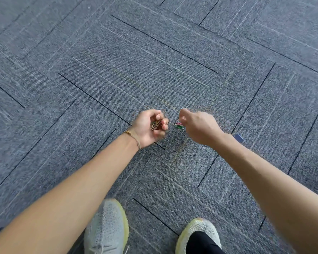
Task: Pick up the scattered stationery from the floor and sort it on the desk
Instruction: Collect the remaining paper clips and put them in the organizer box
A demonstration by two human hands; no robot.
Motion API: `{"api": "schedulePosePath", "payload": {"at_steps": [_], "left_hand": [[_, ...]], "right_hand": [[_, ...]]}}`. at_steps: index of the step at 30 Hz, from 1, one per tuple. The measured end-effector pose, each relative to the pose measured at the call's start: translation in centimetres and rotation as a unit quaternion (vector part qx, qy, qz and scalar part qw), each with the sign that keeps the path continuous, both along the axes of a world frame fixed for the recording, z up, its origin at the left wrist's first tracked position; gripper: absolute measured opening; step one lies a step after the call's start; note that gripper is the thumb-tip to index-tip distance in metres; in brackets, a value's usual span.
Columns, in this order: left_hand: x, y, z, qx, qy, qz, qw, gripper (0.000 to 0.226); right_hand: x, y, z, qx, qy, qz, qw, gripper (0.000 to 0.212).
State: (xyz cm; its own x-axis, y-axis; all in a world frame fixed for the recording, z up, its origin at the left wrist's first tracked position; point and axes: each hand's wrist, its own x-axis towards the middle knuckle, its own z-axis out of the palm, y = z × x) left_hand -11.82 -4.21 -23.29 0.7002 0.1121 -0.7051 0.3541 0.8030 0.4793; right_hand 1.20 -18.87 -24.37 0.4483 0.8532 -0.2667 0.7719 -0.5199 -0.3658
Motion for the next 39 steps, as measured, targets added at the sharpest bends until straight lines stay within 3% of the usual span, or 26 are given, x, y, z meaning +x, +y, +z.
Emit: {"api": "schedulePosePath", "payload": {"at_steps": [4,8,15,17,20,24,26,28,29,31,32,35,37,39], "left_hand": [[0.2,-0.2,-0.4,0.039,0.048,-0.006,0.998,0.027],[0.7,-0.2,-0.7,0.092,0.071,-0.011,0.993,0.028],[1.3,0.1,-1.1,0.257,0.13,-0.043,0.957,0.028],[1.5,0.3,-1.2,0.396,0.161,-0.113,0.897,0.026],[1.8,0.0,-1.4,0.612,0.177,-0.247,0.73,0.035],[2.6,-0.9,-1.1,0.717,0.145,-0.342,0.59,0.035],[3.1,-1.5,-1.0,0.75,0.138,-0.387,0.519,0.037],[3.5,-1.9,-0.9,0.765,0.138,-0.415,0.473,0.036],[3.6,-2.1,-0.9,0.769,0.136,-0.423,0.46,0.035],[3.7,-2.0,-1.0,0.777,0.125,-0.435,0.438,0.032],[3.6,-2.0,-1.0,0.781,0.117,-0.44,0.427,0.029],[3.3,-1.8,-1.2,0.8,0.083,-0.442,0.398,0.022],[3.2,-1.7,-1.1,0.802,0.067,-0.449,0.389,0.013],[3.4,-1.4,-1.0,0.793,0.059,-0.44,0.416,0.01]], "right_hand": [[-1.1,-0.2,-0.4,-0.021,-0.066,0.075,0.995,0.029],[-2.5,-0.7,-1.4,-0.047,-0.127,0.063,0.989,0.038],[-2.5,-0.2,-1.9,-0.078,-0.187,0.055,0.978,0.014],[-2.5,0.0,-1.5,-0.082,-0.214,0.087,0.97,0.021],[-1.5,0.1,-1.1,-0.103,-0.25,0.111,0.956,0.021],[0.4,0.4,-0.2,-0.115,-0.231,0.093,0.962,0.014],[1.6,0.0,-0.4,-0.08,-0.154,0.011,0.985,0.016],[2.8,-1.0,-0.9,-0.007,0.066,-0.135,0.989,0.024],[3.1,-1.7,-0.8,0.054,0.223,-0.197,0.953,0.027],[2.8,-3.2,0.1,0.173,0.488,-0.271,0.811,0.031],[2.4,-3.8,0.8,0.214,0.572,-0.28,0.741,0.03],[1.0,-4.8,2.5,0.296,0.694,-0.265,0.6,0.015],[0.5,-5.1,3.4,0.337,0.724,-0.251,0.548,0.018],[0.5,-5.3,4.0,0.364,0.729,-0.255,0.52,0.033]]}}
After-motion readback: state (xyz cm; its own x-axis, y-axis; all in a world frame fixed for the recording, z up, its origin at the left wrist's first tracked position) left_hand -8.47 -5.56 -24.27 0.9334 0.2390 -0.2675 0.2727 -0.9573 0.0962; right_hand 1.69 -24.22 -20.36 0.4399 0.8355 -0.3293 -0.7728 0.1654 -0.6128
